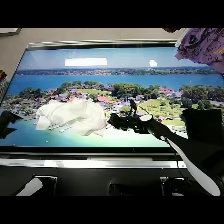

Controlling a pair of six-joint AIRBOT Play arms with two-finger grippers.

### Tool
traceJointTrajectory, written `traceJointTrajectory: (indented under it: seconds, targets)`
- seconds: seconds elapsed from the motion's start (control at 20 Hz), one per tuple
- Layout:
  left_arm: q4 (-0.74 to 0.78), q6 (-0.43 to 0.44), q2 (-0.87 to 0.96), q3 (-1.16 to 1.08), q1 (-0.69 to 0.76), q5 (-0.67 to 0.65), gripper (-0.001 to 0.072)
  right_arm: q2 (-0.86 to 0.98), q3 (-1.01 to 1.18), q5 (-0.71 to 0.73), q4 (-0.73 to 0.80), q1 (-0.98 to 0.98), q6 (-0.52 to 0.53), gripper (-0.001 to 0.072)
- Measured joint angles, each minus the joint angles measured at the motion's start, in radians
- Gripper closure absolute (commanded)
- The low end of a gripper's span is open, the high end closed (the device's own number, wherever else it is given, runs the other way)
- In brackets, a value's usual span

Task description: Fold the clothes and pants, and hang the long-sleeved shirts on hangers.

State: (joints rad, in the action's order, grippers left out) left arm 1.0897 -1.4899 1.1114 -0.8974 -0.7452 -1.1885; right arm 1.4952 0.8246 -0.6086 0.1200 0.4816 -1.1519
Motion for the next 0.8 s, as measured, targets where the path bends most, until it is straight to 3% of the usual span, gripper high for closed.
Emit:
traceJointTrajectory:
  seconds: [0.4,0.8]
  targets:
    - [-0.123,0.221,0.225,0.05,-0.04,0.073,0.0007,-0.086,0.0,-0.04,0.146,0.0,-0.089,0.0683]
    - [-0.212,0.322,0.298,0.051,-0.009,0.104,0.0008,-0.106,0.0,-0.046,0.171,0.0,-0.099,0.0683]
